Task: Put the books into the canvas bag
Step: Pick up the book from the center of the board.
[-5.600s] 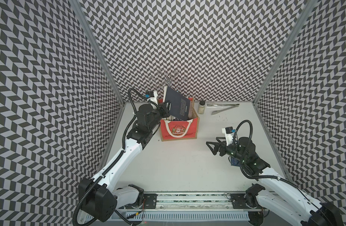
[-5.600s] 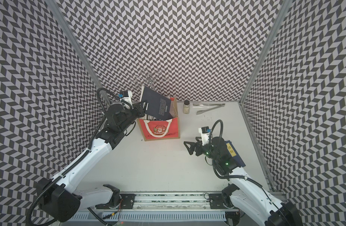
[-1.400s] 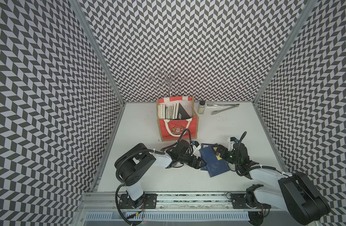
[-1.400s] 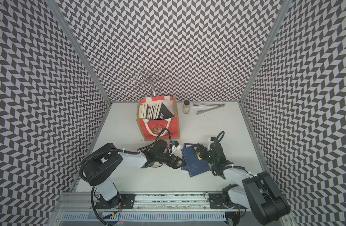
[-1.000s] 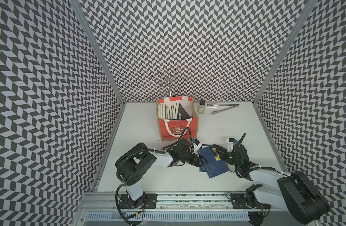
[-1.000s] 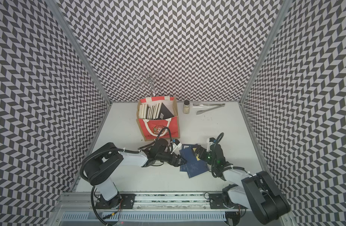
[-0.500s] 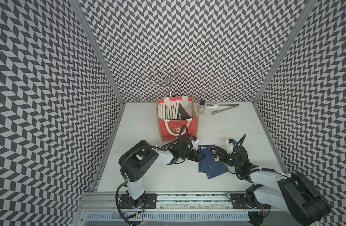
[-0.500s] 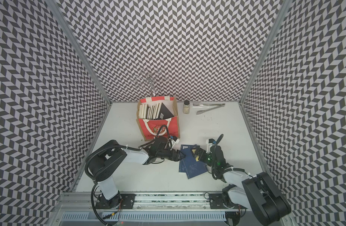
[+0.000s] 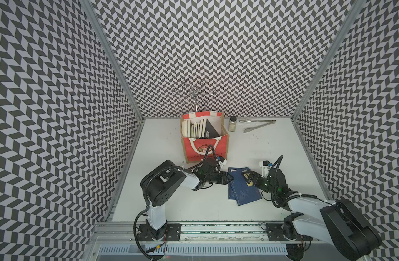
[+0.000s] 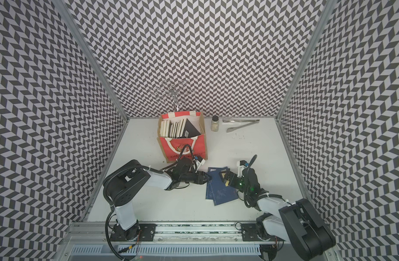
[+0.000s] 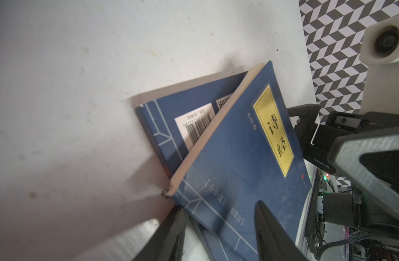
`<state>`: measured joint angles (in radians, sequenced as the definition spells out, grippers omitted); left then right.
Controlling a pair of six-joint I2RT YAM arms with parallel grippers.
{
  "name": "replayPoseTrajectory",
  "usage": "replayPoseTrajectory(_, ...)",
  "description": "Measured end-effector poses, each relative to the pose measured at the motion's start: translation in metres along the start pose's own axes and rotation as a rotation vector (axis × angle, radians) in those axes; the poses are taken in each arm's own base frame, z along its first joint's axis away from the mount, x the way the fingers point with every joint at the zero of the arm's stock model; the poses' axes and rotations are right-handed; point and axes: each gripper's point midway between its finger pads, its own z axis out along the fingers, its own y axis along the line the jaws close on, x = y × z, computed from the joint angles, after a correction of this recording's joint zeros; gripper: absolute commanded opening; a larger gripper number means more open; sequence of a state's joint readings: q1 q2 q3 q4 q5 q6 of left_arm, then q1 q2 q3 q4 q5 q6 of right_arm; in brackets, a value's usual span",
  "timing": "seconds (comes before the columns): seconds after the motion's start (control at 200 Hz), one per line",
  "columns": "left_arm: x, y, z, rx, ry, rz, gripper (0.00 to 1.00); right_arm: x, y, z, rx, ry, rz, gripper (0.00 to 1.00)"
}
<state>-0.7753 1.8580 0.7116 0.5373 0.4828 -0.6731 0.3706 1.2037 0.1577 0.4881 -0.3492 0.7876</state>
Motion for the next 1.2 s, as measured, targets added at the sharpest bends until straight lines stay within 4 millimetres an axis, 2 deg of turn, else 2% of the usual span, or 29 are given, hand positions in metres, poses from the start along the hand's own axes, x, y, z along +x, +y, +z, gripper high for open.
replayPoseTrajectory(0.205,0.001,0.008,-0.002,-0.023,-0.008,-0.025,0.06,0.001,0.0,0.0,0.0,0.002,-0.006,1.0)
replayPoseTrajectory(0.27,-0.003,0.006,-0.003,-0.013,-0.022,-0.034,0.0,0.001,0.0,0.0,-0.001,0.002,-0.007,1.0)
replayPoseTrajectory(0.371,-0.008,-0.006,-0.004,0.024,-0.037,-0.016,0.0,0.005,0.002,0.0,-0.011,0.017,-0.015,1.0)
replayPoseTrajectory(0.511,-0.012,-0.013,-0.007,0.04,-0.049,-0.002,0.0,0.005,0.002,0.0,-0.01,0.018,-0.022,1.0)
replayPoseTrajectory(0.676,-0.02,-0.027,-0.018,0.061,-0.074,0.038,0.0,0.008,0.002,-0.004,-0.001,0.028,-0.032,0.99)
replayPoseTrajectory(0.846,-0.026,-0.036,-0.035,0.062,-0.109,0.084,0.0,0.014,-0.005,-0.021,0.01,0.004,-0.055,1.0)
replayPoseTrajectory(0.981,-0.025,-0.031,-0.047,0.049,-0.131,0.113,0.0,0.013,-0.009,-0.035,-0.016,-0.063,-0.067,0.99)
replayPoseTrajectory(1.042,-0.022,-0.026,-0.051,0.04,-0.133,0.122,0.0,0.009,-0.006,-0.041,-0.036,-0.098,-0.076,1.0)
replayPoseTrajectory(1.197,-0.015,-0.017,-0.064,0.037,-0.151,0.137,0.0,-0.013,0.028,-0.057,-0.16,-0.211,-0.139,0.99)
